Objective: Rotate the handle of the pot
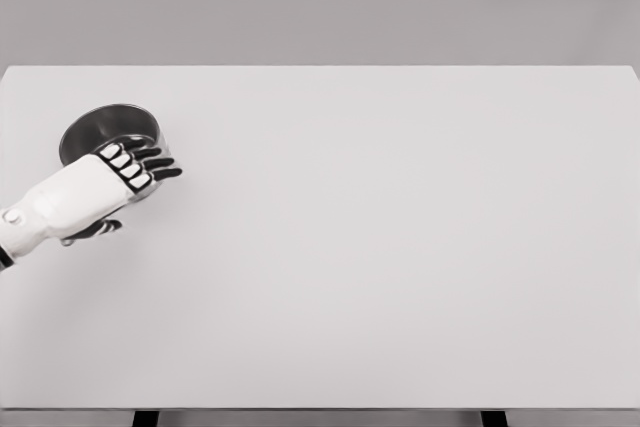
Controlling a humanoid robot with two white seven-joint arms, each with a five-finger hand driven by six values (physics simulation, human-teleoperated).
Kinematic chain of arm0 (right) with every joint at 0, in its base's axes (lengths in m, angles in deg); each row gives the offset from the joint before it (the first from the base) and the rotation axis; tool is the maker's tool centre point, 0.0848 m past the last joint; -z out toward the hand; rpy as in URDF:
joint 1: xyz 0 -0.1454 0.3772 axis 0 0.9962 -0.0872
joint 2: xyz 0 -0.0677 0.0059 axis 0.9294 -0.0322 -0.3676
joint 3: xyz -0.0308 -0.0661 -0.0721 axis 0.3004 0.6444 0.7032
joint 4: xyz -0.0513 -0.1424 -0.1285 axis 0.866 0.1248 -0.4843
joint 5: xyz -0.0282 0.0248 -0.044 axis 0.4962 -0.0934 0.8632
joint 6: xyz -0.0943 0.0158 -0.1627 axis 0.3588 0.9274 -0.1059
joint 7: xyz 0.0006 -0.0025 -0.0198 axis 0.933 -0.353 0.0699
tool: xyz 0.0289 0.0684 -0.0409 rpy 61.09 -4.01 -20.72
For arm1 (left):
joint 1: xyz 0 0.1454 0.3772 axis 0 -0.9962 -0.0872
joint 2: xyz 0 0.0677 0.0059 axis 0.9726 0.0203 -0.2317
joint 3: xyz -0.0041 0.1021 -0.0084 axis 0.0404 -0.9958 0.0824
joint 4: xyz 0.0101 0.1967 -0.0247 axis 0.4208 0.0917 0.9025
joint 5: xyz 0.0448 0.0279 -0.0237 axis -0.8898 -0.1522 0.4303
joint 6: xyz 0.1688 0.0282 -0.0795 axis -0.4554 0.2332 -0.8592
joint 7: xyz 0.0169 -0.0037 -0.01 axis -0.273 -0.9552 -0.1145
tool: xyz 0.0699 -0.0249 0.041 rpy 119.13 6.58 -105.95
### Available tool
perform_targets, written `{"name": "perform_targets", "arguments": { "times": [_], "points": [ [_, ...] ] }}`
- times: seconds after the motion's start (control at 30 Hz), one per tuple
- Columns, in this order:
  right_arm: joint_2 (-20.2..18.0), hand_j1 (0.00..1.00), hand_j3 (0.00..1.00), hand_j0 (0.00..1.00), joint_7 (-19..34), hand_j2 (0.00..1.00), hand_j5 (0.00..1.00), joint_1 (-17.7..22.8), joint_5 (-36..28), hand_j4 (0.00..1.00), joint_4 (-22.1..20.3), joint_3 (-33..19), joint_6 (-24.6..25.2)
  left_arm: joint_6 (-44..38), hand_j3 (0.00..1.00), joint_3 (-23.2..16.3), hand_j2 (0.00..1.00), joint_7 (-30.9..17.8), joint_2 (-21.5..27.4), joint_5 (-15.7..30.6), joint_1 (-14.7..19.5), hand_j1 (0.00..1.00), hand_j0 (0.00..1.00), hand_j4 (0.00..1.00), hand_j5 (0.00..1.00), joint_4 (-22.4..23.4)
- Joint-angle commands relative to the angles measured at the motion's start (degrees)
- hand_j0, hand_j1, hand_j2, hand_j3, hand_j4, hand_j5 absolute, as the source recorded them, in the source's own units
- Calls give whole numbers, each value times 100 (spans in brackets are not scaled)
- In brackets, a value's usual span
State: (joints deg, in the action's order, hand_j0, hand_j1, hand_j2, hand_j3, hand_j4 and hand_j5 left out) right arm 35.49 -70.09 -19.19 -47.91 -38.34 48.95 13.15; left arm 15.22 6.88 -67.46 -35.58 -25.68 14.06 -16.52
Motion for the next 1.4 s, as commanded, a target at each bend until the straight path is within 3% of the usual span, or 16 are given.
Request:
{"name": "perform_targets", "arguments": {
  "times": [0.0, 1.07, 1.17, 1.37],
  "points": [
    [1, 100, 100, 100, 1, 100, 100, 0, -2, 100, -1, -2, 0, -4, 100, 64, 100, 2, 5, 18, 0, 100, 100, 100, 100, 62],
    [1, 100, 100, 100, 1, 100, 100, 0, -2, 100, -1, -2, 0, -4, 100, 758, 100, -15, 14, -9, -202, 100, 100, 100, 100, 405],
    [1, 100, 100, 100, 1, 100, 100, 0, -2, 100, -1, -2, 0, -4, 100, 846, 100, -261, 32, -9, -193, 100, 100, 100, 100, 405],
    [1, 100, 100, 100, 1, 100, 100, 0, -2, 100, -1, -2, 0, -4, 100, 899, 100, -288, 76, -123, -185, 100, 100, 100, 100, 396]
  ]
}}
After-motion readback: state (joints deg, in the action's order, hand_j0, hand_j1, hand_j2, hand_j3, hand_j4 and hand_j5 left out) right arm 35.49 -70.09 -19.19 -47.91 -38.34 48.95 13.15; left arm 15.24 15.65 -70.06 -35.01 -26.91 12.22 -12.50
